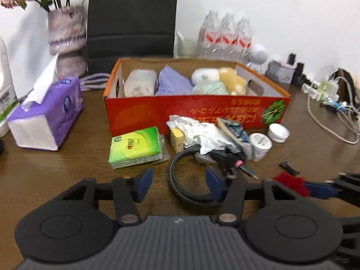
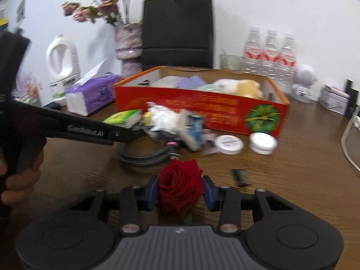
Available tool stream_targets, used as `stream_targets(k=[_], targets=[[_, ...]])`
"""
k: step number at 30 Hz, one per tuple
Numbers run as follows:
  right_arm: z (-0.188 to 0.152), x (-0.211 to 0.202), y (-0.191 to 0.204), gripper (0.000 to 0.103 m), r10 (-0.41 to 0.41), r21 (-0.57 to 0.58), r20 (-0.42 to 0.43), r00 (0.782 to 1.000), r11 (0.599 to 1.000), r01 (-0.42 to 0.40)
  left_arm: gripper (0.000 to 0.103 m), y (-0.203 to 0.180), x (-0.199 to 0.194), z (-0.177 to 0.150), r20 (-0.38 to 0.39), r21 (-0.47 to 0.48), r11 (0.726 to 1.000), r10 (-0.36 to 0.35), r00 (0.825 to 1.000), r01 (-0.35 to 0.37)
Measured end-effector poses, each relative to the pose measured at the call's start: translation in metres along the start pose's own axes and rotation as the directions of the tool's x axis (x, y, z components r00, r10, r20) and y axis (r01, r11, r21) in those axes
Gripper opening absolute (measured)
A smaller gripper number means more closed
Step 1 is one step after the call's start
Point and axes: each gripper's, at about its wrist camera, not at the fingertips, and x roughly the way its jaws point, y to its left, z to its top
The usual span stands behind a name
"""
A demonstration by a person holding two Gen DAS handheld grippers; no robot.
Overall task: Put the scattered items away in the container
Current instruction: 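Grasp the red rose with the right tool while the left tool grasps the black cable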
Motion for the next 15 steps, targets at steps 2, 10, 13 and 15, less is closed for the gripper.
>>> stream_targets(k=[2,10,13,15], targets=[[-0.002,-0.005,-0.008,0.039,-0.003,0.015,0.005,1.000,1.000,0.003,0.039,0.003,0.010,0.002,-0.035,-0.019,1.000,0.015,0.999,-0.015],[-0.004,-0.004,-0.011,0.039,0.021,0.023,0.011,1.000,1.000,-0.021,0.010,0.007,0.023,0.003,-0.060,-0.060,0.998,0.021,0.998,-0.025],[-0.005,-0.008,-0.011,0.039,0.024,0.019,0.016,1.000,1.000,-0.024,0.009,0.008,0.016,-0.001,-0.051,-0.088,0.996,0.019,0.999,-0.024],[-0.006,-0.012,-0.011,0.038,0.024,0.021,0.024,0.999,0.999,-0.024,0.008,0.009,0.004,-0.006,-0.021,-0.110,0.994,0.020,1.000,-0.022]])
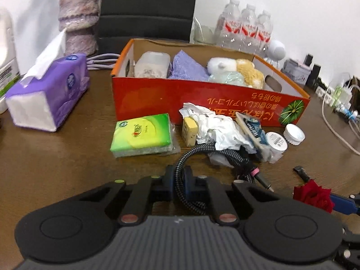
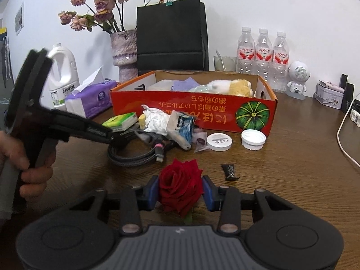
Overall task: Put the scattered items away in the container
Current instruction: 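Grasp the red rose with the right tool while the left tool grasps the black cable, then carry the rose and cable over the cardboard box with both tools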
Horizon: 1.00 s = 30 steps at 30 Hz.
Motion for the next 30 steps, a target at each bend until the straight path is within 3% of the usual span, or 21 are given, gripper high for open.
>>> stream_targets(k=[6,17,25,30], targets=[[-0.002,-0.016,0.004,0.037,0.007,0.006,0.035,0.999,1.000,-0.008,0.007,-0.008,-0.060,-0.027,0.169,0.021,1.000,-0.009,0.985,0.005],[-0.006,-0.061,0.015,0.036,0.013,0.002,0.134,0.991,1.000,-0.013,0.006,-0.032,-0.150,-0.065,0.333,0.049,0.999,-0.013,0.943,-0.004],[-0.001,-0.089,0.018,0.036,0.011,0.000,0.196,0.981,1.000,-0.011,0.006,-0.046,-0.178,-0.059,0.400,0.079,0.997,-0.046,0.915,0.016],[0.024,-0.083,0.008,0.036,-0.002,0.005,0.236,0.972,1.000,0.001,0.006,-0.054,-0.172,-0.033,0.472,0.094,0.994,0.000,0.882,-0.051]])
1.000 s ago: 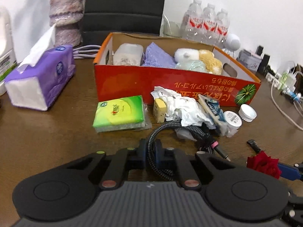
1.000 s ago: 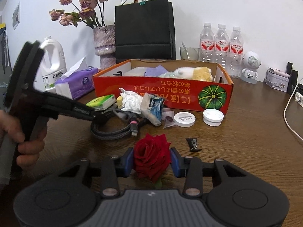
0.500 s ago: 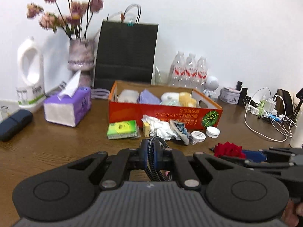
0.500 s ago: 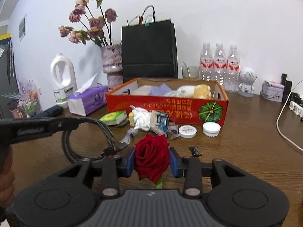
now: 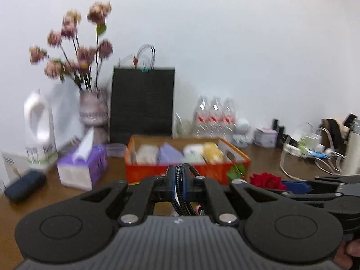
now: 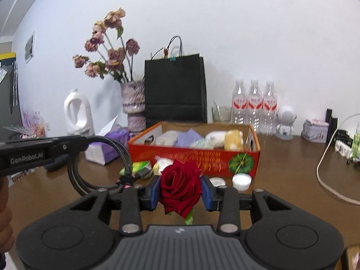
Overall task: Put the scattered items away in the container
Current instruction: 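Carry the rose and cable over the cardboard box with both tools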
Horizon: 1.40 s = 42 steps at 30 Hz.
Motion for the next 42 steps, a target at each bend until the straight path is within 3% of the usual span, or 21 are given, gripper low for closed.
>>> stream_targets(k=[17,23,26,30,33,35,37,42], targets=[[0.092,0.127,-0.047,0.036,-0.034,0.010,0.001,0.999,0.999,0.034,0.007,0.015,0.147,0.070,-0.002,0.017,1.000,-0.019,1.000,0.019],[0.112,0.175,-0.071,0.036,-0.008,0.056,-0.046,0.999,0.998,0.010,0.006,0.032,0.202,0.074,-0.062,-0.027,0.999,-0.035,0.997,0.033],[0.116,0.204,-0.081,0.036,-0.018,0.063,-0.118,0.993,0.998,0.026,0.006,0.043,0.239,0.067,-0.158,-0.053,0.998,-0.041,0.987,0.033],[0.116,0.248,-0.104,0.035,0.044,0.162,-0.270,0.962,0.987,0.000,0.006,0.060,0.284,0.055,-0.331,-0.094,0.996,-0.036,0.943,0.004],[0.113,0.279,-0.119,0.035,0.066,0.189,-0.405,0.912,0.982,0.013,0.006,0.068,0.304,0.048,-0.435,-0.067,0.998,-0.021,0.900,-0.010],[0.111,0.299,-0.128,0.034,0.062,0.190,-0.498,0.865,0.981,0.040,0.006,0.074,0.318,0.047,-0.493,-0.041,0.999,-0.002,0.870,-0.021],[0.108,0.315,-0.136,0.034,0.063,0.194,-0.581,0.811,0.979,0.062,0.006,0.081,0.334,0.047,-0.556,-0.041,0.999,0.002,0.831,-0.029],[0.097,0.342,-0.132,0.034,0.032,0.144,-0.719,0.695,0.984,0.104,0.008,0.088,0.370,0.035,-0.707,-0.022,0.999,0.015,0.707,-0.043]])
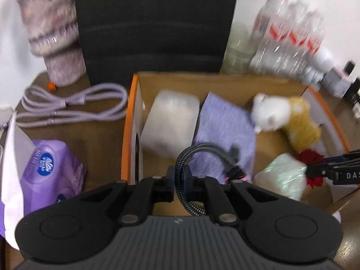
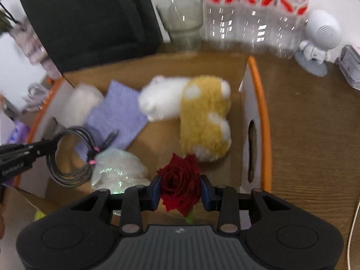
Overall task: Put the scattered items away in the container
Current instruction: 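Carry the rose and cable over the cardboard box with both tools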
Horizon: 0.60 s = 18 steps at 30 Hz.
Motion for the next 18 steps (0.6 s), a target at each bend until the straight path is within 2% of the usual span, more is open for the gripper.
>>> stream_targets(k=[2,5,6,9,12,13,14,18], targets=[[0.003,0.010,0.006,0.035,-0.032,-0.017,-0.055,0.998,0.999,0.031,0.009,-0.002,0.008,0.004,-0.040,0.006,1.000,0.020,0.999,-0.020],[0.006,0.017,0.016,0.040,-0.061,-0.034,-0.088,0.994,0.998,0.058,0.010,-0.014,0.016,0.007,-0.079,0.076,0.995,0.076,0.994,-0.070],[0.006,0.021,0.018,0.045,-0.065,-0.031,-0.105,0.992,0.998,0.063,0.011,-0.018,0.020,0.008,-0.098,0.095,0.992,0.094,0.991,-0.085],[0.007,0.027,0.023,0.070,-0.061,-0.018,-0.139,0.988,0.998,0.059,0.015,-0.024,0.027,0.013,-0.161,0.107,0.990,0.114,0.980,-0.097],[0.007,0.028,0.028,0.076,-0.064,-0.012,-0.153,0.986,0.998,0.063,0.036,-0.026,0.021,0.016,-0.173,0.077,0.994,0.088,0.981,-0.075],[0.005,0.026,0.029,0.077,-0.062,-0.012,-0.154,0.986,0.998,0.061,0.053,-0.027,0.016,0.017,-0.159,0.072,0.995,0.084,0.984,-0.074],[0.004,0.022,0.030,0.078,-0.058,-0.011,-0.150,0.987,0.998,0.057,0.067,-0.027,0.010,0.019,-0.140,0.072,0.995,0.078,0.987,-0.069],[0.008,-0.007,0.030,0.082,-0.055,0.000,-0.117,0.992,0.998,0.055,0.074,-0.026,-0.018,0.024,-0.118,0.058,0.995,0.093,0.989,-0.086]])
